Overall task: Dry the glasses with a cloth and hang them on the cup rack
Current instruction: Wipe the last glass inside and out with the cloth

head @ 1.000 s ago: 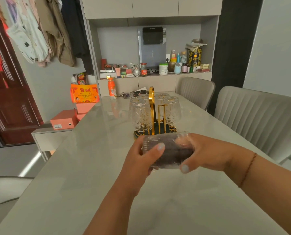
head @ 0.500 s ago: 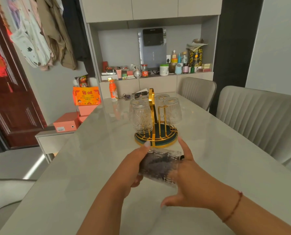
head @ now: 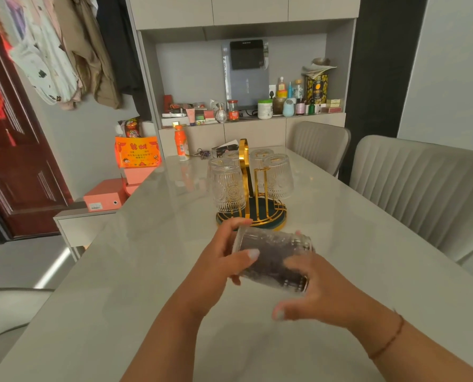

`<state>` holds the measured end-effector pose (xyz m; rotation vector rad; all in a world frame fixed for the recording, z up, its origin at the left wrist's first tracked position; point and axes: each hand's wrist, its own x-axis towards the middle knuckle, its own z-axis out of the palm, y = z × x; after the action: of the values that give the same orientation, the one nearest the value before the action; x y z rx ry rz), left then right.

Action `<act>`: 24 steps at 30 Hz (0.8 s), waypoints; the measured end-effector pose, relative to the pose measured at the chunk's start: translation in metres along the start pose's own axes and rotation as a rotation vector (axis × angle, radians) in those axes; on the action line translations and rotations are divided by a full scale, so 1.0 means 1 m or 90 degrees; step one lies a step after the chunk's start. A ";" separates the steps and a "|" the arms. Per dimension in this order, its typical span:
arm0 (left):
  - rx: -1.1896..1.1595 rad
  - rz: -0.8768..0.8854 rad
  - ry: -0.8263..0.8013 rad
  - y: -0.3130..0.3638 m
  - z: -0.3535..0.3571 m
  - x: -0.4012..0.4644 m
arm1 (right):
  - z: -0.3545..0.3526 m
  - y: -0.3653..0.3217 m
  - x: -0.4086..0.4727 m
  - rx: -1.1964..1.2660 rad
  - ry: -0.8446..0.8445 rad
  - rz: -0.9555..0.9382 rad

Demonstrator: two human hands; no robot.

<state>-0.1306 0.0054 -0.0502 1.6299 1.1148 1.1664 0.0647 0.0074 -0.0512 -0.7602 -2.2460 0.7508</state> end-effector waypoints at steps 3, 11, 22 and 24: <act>0.016 -0.175 0.028 0.006 0.000 -0.001 | 0.005 0.006 0.000 -0.451 -0.034 -0.095; -0.002 -0.103 0.117 0.002 0.008 0.006 | 0.015 -0.001 0.003 -0.075 -0.089 0.022; -0.019 -0.131 0.036 0.009 -0.005 -0.003 | 0.006 -0.005 0.002 -0.205 -0.045 -0.034; -0.002 -0.219 0.035 0.011 -0.006 -0.003 | 0.013 0.003 0.002 -0.432 -0.045 -0.079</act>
<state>-0.1344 0.0006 -0.0394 1.3434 1.3643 0.9897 0.0551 0.0073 -0.0603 -0.8905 -2.6021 -0.0707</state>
